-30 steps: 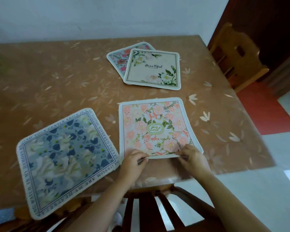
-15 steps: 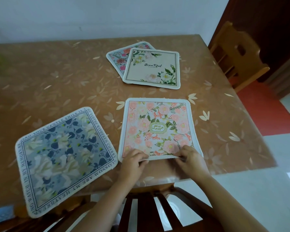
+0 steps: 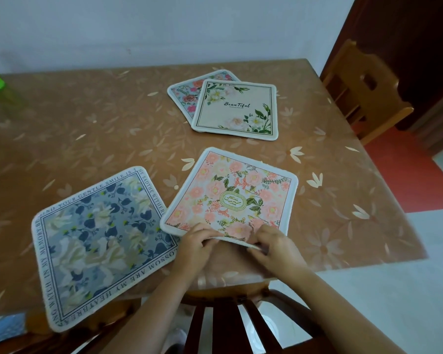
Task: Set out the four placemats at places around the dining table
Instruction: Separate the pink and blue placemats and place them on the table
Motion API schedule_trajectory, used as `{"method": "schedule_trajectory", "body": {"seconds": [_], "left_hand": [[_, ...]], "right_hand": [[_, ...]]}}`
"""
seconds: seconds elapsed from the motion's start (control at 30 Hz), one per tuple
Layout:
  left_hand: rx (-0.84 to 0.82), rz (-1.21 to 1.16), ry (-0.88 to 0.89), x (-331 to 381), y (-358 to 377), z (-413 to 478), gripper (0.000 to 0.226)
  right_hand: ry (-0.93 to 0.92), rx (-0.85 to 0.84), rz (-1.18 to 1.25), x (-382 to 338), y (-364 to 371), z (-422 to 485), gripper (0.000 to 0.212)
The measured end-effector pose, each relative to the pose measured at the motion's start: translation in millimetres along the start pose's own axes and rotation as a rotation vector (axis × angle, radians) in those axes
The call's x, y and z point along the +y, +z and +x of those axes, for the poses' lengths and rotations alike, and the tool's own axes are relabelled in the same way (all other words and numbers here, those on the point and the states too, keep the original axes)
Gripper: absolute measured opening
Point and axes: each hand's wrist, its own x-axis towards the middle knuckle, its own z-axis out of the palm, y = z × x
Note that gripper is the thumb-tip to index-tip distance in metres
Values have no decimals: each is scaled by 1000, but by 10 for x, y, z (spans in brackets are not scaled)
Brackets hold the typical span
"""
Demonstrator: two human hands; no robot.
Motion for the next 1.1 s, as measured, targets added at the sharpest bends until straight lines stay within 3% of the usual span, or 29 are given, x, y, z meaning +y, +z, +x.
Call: {"method": "schedule_trajectory", "body": {"seconds": [0.2,0.5,0.77,1.1], "left_hand": [[65,37,6,-77,-130,9,15],[-20,74,242,135,-97,-228,17],[-15,119,213,138,-170,-279,10],[106,100,113,-14,-401,-320,22]], "right_hand": [[-53,46,79,67,-127,-96,6],[-85,24,119,-152,70,79,9],[-183,-52,175,-228,171,123,5],[-114,-69,87,-8,136,204,7]]}}
